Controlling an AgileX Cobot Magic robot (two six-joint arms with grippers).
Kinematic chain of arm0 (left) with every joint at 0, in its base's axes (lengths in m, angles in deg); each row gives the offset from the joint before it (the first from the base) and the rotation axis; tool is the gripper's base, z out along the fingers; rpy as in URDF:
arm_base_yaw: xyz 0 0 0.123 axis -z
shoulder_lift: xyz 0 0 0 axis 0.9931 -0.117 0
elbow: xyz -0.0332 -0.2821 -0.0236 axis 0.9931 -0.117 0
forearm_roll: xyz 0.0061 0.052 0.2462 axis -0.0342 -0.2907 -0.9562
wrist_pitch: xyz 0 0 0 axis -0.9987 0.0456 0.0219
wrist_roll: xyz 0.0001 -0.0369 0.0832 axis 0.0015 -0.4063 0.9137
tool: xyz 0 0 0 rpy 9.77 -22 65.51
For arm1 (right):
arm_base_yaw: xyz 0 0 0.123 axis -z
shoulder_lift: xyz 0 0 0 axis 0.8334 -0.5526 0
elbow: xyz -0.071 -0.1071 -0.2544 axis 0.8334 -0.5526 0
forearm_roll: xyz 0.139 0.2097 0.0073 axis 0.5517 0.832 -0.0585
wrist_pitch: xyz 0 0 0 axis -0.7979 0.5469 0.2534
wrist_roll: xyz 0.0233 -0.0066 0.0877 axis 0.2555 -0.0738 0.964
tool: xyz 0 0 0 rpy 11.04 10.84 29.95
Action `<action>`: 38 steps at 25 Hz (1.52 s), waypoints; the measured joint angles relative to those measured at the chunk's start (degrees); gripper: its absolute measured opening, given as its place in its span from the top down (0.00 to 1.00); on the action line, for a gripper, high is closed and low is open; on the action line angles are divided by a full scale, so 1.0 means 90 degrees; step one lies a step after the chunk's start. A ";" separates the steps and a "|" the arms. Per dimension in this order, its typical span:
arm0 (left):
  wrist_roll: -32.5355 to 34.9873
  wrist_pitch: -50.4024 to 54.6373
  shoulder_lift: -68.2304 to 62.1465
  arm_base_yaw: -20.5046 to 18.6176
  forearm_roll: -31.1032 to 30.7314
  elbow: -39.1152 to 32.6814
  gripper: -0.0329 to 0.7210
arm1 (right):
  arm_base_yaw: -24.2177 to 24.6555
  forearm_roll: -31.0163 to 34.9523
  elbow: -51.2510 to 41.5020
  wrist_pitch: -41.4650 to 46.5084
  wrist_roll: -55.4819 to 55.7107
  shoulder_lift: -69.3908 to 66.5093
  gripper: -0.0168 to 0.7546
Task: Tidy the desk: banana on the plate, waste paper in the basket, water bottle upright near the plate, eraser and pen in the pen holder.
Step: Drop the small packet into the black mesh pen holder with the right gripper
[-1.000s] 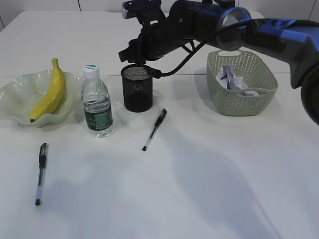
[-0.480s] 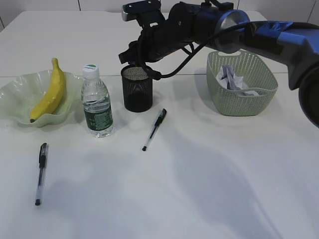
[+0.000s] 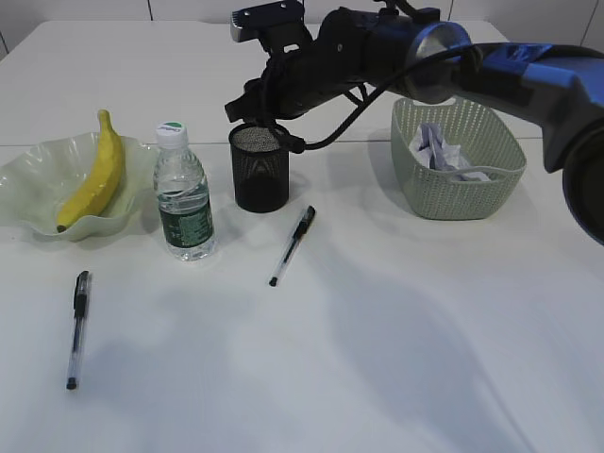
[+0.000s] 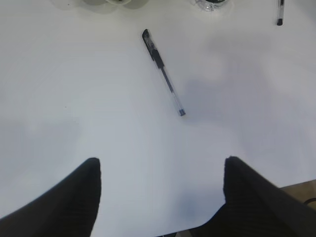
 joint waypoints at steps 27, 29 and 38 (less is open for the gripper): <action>0.0000 0.0000 0.0000 0.0000 0.0000 0.0000 0.23 | 0.0000 -0.0178 0.0000 0.0025 0.0000 -0.0052 0.58; 0.0000 0.0000 0.0000 0.0000 0.0000 0.0000 0.23 | 0.0000 -0.0178 0.0000 0.0025 0.0000 -0.0052 0.58; 0.0000 0.0000 0.0000 0.0000 0.0000 0.0000 0.23 | 0.0000 -0.0188 0.0000 0.0033 0.0000 -0.0052 0.49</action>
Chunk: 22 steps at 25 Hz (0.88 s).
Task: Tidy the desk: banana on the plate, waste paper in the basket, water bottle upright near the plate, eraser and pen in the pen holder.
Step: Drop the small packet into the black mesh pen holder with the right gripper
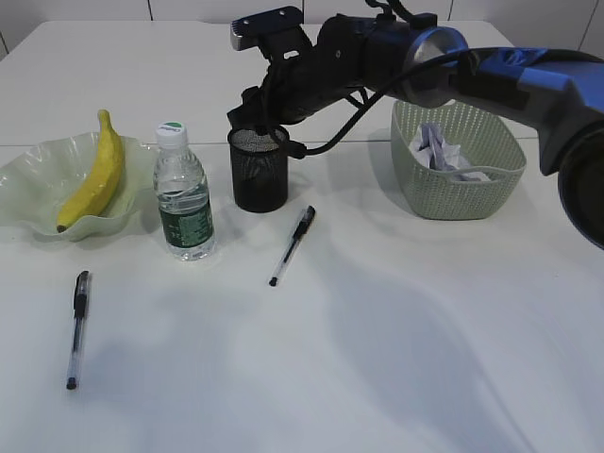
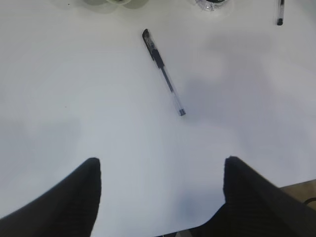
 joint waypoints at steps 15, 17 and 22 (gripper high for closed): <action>0.0000 0.0020 0.0000 0.0000 0.0000 0.0000 0.23 | 0.0000 0.0000 0.0000 0.0243 0.0000 0.0000 0.49; 0.0000 0.0037 0.0000 0.0000 0.0000 0.0000 0.23 | 0.0000 0.0000 0.0000 0.0425 0.0011 0.0000 0.49; 0.0000 0.0095 0.0000 0.0000 0.0000 0.0000 0.23 | 0.0000 0.0000 0.0000 0.0663 0.0022 0.0000 0.49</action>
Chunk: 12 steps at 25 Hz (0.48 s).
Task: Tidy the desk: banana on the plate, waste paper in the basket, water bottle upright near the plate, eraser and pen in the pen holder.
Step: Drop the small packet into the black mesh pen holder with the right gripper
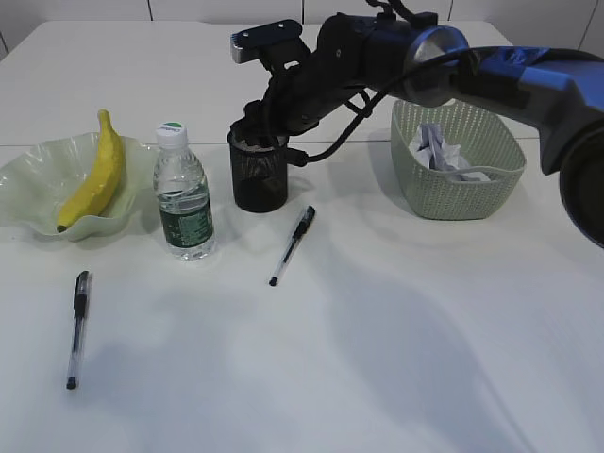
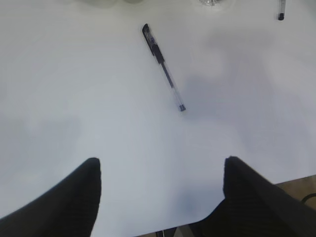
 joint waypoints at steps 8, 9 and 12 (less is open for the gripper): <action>0.0000 0.0025 0.0000 0.0000 0.0000 0.0000 0.23 | 0.0000 -0.0012 0.0000 0.0620 0.0058 0.0320 0.49; 0.0000 0.0025 0.0000 0.0000 0.0000 0.0000 0.23 | 0.0000 -0.0024 0.0000 0.0745 0.0145 0.0343 0.49; 0.0000 0.0039 0.0000 0.0000 0.0000 0.0000 0.23 | 0.0000 -0.0036 0.0000 0.1104 0.0566 0.0462 0.49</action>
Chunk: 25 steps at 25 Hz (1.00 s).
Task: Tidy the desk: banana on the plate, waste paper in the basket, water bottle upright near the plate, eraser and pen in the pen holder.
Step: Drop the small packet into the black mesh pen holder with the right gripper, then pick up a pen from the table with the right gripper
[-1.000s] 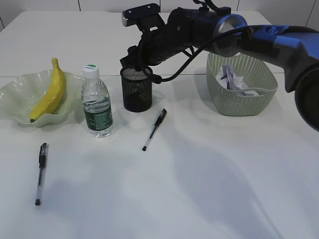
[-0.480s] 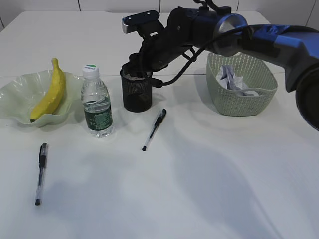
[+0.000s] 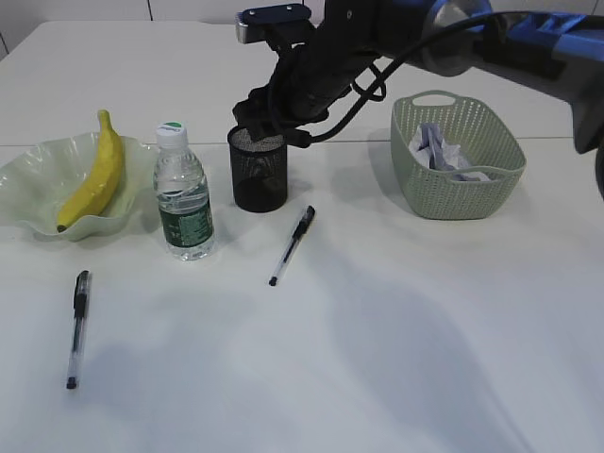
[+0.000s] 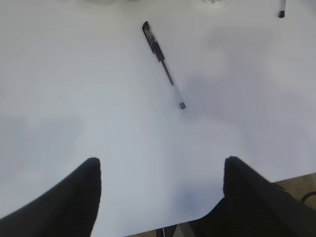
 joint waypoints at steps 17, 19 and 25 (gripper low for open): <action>0.0000 0.0012 0.0000 0.0000 0.0000 0.0000 0.23 | 0.0000 -0.0014 0.0000 0.2798 0.0486 0.1322 0.49; 0.0000 0.0012 0.0000 0.0000 0.0000 0.0000 0.23 | 0.0000 -0.0014 0.0000 0.2946 0.0489 0.1471 0.49; 0.0000 0.0024 0.0000 0.0000 0.0025 0.0000 0.23 | 0.0000 0.0106 -0.0511 0.2995 0.0555 0.2068 0.49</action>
